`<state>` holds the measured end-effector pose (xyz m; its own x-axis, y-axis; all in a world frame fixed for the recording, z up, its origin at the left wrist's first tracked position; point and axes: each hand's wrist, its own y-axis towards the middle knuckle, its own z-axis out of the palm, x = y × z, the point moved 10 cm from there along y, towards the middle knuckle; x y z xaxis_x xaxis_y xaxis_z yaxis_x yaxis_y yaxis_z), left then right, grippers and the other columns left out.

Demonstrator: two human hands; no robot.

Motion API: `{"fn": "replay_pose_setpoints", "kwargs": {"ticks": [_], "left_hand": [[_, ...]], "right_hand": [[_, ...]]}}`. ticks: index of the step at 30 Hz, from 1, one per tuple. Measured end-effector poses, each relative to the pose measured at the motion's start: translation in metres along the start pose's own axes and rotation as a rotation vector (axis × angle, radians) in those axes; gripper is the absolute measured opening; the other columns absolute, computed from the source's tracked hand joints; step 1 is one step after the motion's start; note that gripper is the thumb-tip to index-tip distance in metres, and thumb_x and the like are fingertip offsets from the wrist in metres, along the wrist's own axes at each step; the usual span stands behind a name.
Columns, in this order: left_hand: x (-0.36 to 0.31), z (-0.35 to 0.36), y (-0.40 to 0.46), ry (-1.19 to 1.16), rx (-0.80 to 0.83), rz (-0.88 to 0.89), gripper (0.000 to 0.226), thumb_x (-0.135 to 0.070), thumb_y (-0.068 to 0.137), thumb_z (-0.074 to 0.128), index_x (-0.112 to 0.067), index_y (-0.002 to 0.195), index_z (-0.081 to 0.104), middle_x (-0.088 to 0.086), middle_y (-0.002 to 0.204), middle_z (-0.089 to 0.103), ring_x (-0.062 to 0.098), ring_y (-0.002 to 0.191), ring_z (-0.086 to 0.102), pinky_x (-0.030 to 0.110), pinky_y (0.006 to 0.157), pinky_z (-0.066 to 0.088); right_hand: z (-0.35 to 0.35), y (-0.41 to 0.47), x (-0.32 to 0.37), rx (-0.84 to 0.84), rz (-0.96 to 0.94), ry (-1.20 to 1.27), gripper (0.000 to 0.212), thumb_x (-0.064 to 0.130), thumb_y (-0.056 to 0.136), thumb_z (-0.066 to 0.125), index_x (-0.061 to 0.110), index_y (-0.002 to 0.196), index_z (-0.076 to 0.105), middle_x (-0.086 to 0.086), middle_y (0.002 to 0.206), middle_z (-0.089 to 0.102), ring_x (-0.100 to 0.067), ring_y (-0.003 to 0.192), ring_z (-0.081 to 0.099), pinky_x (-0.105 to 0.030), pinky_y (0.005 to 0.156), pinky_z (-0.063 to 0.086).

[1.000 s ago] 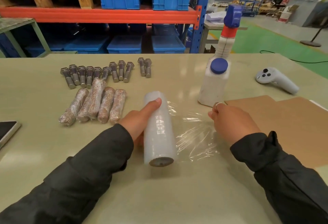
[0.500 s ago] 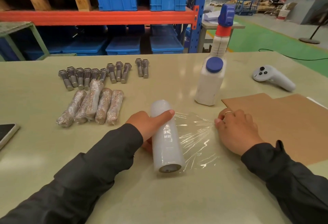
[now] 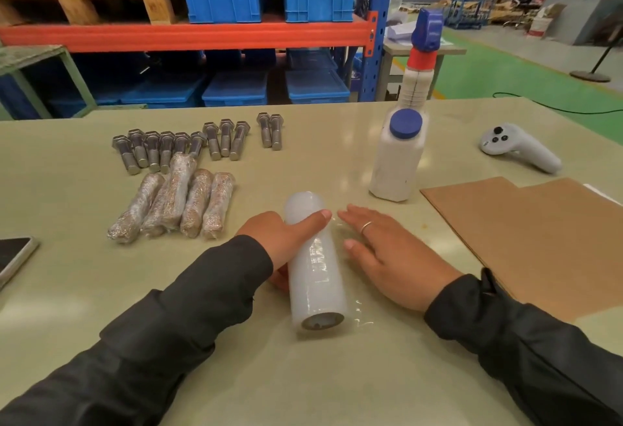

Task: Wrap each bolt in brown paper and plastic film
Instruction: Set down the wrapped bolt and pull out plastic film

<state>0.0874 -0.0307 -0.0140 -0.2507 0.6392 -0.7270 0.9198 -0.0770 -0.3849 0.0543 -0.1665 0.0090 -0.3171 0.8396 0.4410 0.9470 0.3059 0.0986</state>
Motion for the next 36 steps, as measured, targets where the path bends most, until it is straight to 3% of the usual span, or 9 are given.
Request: {"fn": "replay_pose_setpoints", "kwargs": {"ticks": [4, 8, 19, 21, 23, 25, 29, 32, 36], "left_hand": [[0.004, 0.000, -0.004, 0.088, 0.067, -0.017, 0.069, -0.072, 0.073, 0.047, -0.004, 0.078, 0.058, 0.005, 0.040, 0.059, 0.020, 0.035, 0.059, 0.018, 0.036, 0.046], [0.006, -0.006, -0.006, 0.211, 0.075, -0.019, 0.074, -0.076, 0.072, 0.040, -0.004, 0.074, 0.057, 0.006, 0.044, 0.057, 0.018, 0.028, 0.052, 0.015, 0.034, 0.039], [-0.002, -0.015, -0.006, 0.498, 0.009, 0.035, 0.073, -0.079, 0.075, 0.027, -0.011, 0.064, 0.051, 0.002, 0.048, 0.054, 0.015, 0.033, 0.047, 0.015, 0.036, 0.035], [-0.007, -0.025, -0.011, 0.604, -0.078, 0.055, 0.073, -0.080, 0.074, 0.026, -0.012, 0.073, 0.054, 0.002, 0.063, 0.056, 0.015, 0.046, 0.051, 0.020, 0.044, 0.036], [-0.015, -0.039, -0.017, 0.675, -0.219, 0.104, 0.076, -0.080, 0.072, 0.031, -0.013, 0.101, 0.052, 0.002, 0.081, 0.057, 0.020, 0.070, 0.058, 0.026, 0.058, 0.041], [-0.029, -0.049, -0.025, 0.677, -0.340, 0.209, 0.079, -0.074, 0.074, 0.042, -0.017, 0.128, 0.036, 0.007, 0.111, 0.051, 0.025, 0.101, 0.054, 0.032, 0.078, 0.043], [-0.083, -0.029, -0.041, 0.712, -0.398, 0.632, 0.081, -0.029, 0.084, 0.061, -0.018, 0.146, 0.010, 0.009, 0.143, 0.024, 0.026, 0.128, 0.029, 0.030, 0.102, 0.027], [-0.116, 0.014, -0.043, 0.704, -0.315, 0.786, 0.077, -0.006, 0.083, 0.051, -0.015, 0.147, 0.009, 0.011, 0.150, 0.014, 0.027, 0.133, 0.023, 0.031, 0.106, 0.023], [-0.120, 0.076, -0.034, 0.654, -0.047, 0.789, 0.068, -0.019, 0.091, 0.049, -0.014, 0.147, 0.011, 0.011, 0.150, 0.019, 0.027, 0.133, 0.027, 0.035, 0.107, 0.027]], "right_hand": [[0.028, -0.001, -0.012, 0.172, 0.029, -0.220, 0.070, 0.065, 0.085, 0.010, 0.035, 0.148, -0.001, 0.006, 0.158, -0.006, -0.008, 0.143, -0.009, -0.023, 0.114, -0.008], [0.033, -0.003, -0.009, 0.204, 0.007, -0.271, 0.079, 0.074, 0.065, -0.009, 0.048, 0.140, -0.013, 0.005, 0.157, -0.012, -0.010, 0.143, -0.015, -0.027, 0.115, -0.011], [0.038, -0.005, -0.010, 0.255, 0.002, -0.346, 0.060, 0.068, 0.086, 0.012, 0.053, 0.135, -0.019, 0.003, 0.155, -0.022, -0.013, 0.141, -0.023, -0.029, 0.114, -0.015], [0.038, -0.006, -0.008, 0.270, 0.006, -0.342, 0.061, 0.074, 0.077, 0.003, 0.053, 0.127, -0.024, 0.003, 0.154, -0.024, -0.013, 0.140, -0.025, -0.029, 0.113, -0.016], [0.037, -0.006, -0.006, 0.276, 0.006, -0.329, 0.068, 0.077, 0.064, -0.007, 0.054, 0.125, -0.025, 0.004, 0.154, -0.025, -0.013, 0.140, -0.026, -0.029, 0.113, -0.016], [0.037, -0.007, -0.005, 0.278, 0.008, -0.311, 0.071, 0.078, 0.059, -0.009, 0.054, 0.125, -0.026, 0.004, 0.154, -0.025, -0.012, 0.140, -0.026, -0.029, 0.114, -0.016], [0.037, -0.006, -0.005, 0.271, 0.015, -0.335, 0.075, 0.077, 0.063, -0.008, 0.050, 0.131, -0.023, 0.003, 0.154, -0.025, -0.013, 0.140, -0.026, -0.029, 0.114, -0.015], [0.035, -0.005, 0.000, 0.259, -0.011, -0.334, 0.070, 0.070, 0.081, 0.009, 0.044, 0.145, -0.003, 0.003, 0.157, -0.012, -0.014, 0.143, -0.012, -0.032, 0.117, -0.004], [0.021, -0.007, 0.001, 0.149, 0.054, -0.129, 0.061, 0.051, 0.088, 0.042, 0.031, 0.144, 0.026, 0.003, 0.148, 0.032, -0.014, 0.134, 0.027, -0.024, 0.111, 0.019]]}}
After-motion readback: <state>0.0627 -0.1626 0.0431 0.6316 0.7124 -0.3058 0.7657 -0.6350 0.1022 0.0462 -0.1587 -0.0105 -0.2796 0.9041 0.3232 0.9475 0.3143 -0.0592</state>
